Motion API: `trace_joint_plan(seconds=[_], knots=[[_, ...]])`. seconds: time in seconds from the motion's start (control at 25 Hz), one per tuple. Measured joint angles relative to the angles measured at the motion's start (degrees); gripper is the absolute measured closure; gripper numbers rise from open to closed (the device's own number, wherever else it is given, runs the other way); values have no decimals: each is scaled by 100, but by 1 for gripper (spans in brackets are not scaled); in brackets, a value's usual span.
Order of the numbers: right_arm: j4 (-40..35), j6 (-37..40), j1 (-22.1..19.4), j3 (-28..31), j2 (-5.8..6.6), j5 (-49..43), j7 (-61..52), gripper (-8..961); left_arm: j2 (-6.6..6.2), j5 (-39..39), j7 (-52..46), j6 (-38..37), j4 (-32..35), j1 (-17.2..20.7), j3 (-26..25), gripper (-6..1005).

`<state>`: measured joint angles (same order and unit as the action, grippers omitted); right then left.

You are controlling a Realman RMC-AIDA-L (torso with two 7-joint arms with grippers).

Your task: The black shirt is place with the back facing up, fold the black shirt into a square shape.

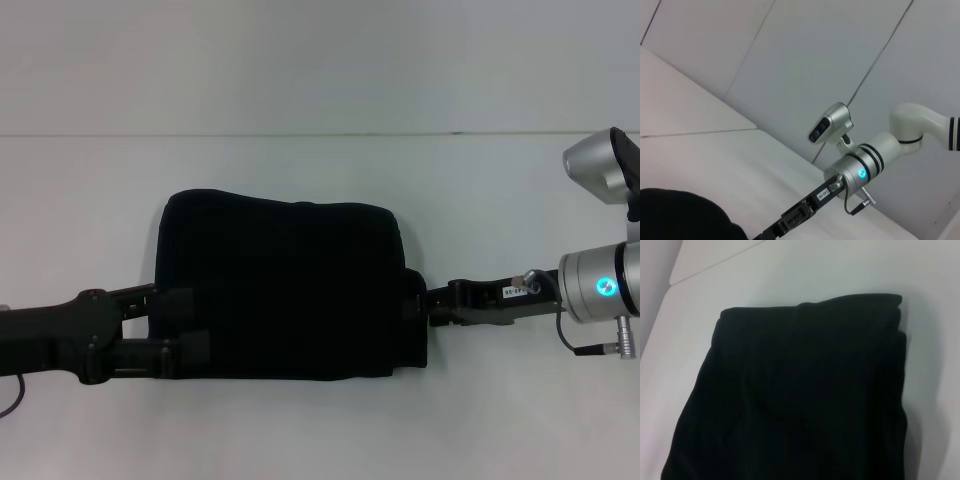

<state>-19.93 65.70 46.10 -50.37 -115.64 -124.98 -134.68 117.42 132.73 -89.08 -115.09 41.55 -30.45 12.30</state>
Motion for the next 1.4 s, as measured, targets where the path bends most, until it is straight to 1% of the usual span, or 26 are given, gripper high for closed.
trace_joint_plan(seconds=[0.2,0.24,0.56,1.08,1.32,1.4], knots=[[1,-121,-2,-8,-73,1,54,372,-4,-50,2,16,-1,-6,0,64],[-7,-168,-3,-9,-109,1,89,372,-6,-53,3,37,1,-9,0,63],[-44,-251,-4,-9,-173,8,167,371,-18,-72,-10,87,2,-36,0,63],[-65,-195,-32,63,-178,63,380,626,-28,-165,-35,85,11,-50,0,61],[-64,-222,-71,72,-179,63,411,853,-26,-195,-38,104,12,-49,0,61],[-64,-224,-96,110,-179,63,452,871,-26,-195,-43,111,11,-48,0,61]])
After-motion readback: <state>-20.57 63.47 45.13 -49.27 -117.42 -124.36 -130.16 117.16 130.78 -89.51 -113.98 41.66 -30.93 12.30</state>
